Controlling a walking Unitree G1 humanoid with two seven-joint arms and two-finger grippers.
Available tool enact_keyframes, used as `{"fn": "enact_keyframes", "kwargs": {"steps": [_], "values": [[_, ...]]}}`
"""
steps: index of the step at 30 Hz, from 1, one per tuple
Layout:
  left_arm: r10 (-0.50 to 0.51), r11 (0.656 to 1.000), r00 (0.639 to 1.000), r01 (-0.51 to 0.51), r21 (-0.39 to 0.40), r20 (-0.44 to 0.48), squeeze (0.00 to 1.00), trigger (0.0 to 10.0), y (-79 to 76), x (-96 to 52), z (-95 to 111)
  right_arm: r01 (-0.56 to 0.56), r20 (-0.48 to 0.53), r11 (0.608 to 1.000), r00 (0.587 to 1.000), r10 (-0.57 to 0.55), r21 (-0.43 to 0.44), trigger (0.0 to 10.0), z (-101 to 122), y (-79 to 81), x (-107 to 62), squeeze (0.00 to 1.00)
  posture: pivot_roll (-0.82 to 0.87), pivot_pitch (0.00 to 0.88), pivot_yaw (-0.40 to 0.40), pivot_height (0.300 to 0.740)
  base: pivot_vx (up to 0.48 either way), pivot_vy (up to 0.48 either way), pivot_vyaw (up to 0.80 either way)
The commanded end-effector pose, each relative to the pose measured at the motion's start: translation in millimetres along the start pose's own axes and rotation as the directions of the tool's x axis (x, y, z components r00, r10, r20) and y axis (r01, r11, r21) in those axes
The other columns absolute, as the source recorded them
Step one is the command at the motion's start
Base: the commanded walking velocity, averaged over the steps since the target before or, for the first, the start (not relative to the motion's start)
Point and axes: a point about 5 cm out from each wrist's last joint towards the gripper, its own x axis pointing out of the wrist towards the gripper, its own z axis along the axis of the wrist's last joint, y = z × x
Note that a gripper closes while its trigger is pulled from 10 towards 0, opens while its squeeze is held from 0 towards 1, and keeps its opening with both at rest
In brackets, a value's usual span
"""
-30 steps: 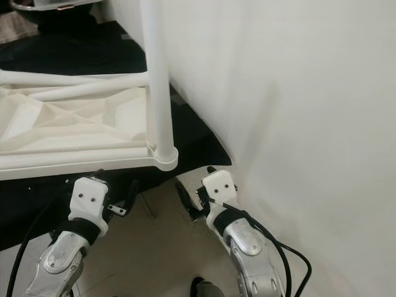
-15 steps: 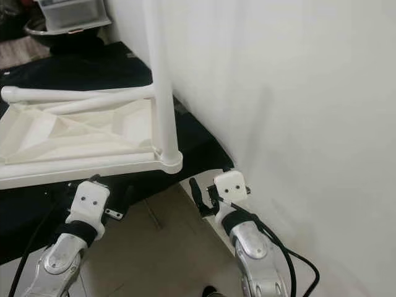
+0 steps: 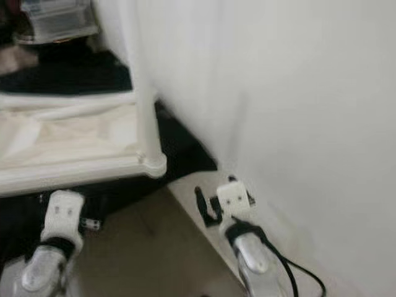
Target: Building children table
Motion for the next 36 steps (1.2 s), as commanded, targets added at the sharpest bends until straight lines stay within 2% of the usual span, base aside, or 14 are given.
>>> {"fn": "enact_keyframes", "kwargs": {"steps": [1,8,14,20,36], "values": [[0.012,1.000,1.000,-0.012,-0.011,-0.024,0.00,10.0,1.3,-0.3,-5.6,0.002,-0.006,1.000,1.000,-0.002,-0.008,10.0,-1.7,0.6,0.1,0.00,-0.04,0.140,0.007,0.740,0.000,0.000,0.00],[0.015,0.999,1.000,-0.016,-0.032,-0.018,0.00,10.0,-0.2,-1.0,-4.0,-0.010,-0.015,1.000,1.000,0.010,0.003,10.0,-1.8,0.1,0.3,0.00,-0.04,0.150,-0.003,0.740,0.000,0.000,0.00],[0.010,0.999,0.999,-0.012,-0.047,-0.034,0.00,10.0,-2.8,-2.0,-4.2,-0.020,-0.021,1.000,1.000,0.020,0.002,10.0,-1.6,-1.3,-1.4,0.00,-0.04,0.164,-0.019,0.740,0.000,0.479,0.00],[0.008,1.000,1.000,-0.008,-0.020,-0.007,0.00,10.0,-4.8,-3.2,-0.4,-0.027,-0.022,1.000,0.999,0.026,-0.003,10.0,-1.0,-2.5,-2.6,0.00,-0.05,0.172,-0.026,0.740,0.000,0.000,0.00],[-0.005,1.000,1.000,0.005,-0.021,-0.005,0.00,10.0,-6.7,-3.4,0.8,-0.029,-0.025,1.000,0.999,0.029,-0.003,10.0,-0.7,-2.9,-3.6,0.00,-0.05,0.183,-0.021,0.740,0.000,0.000,0.00]]}}
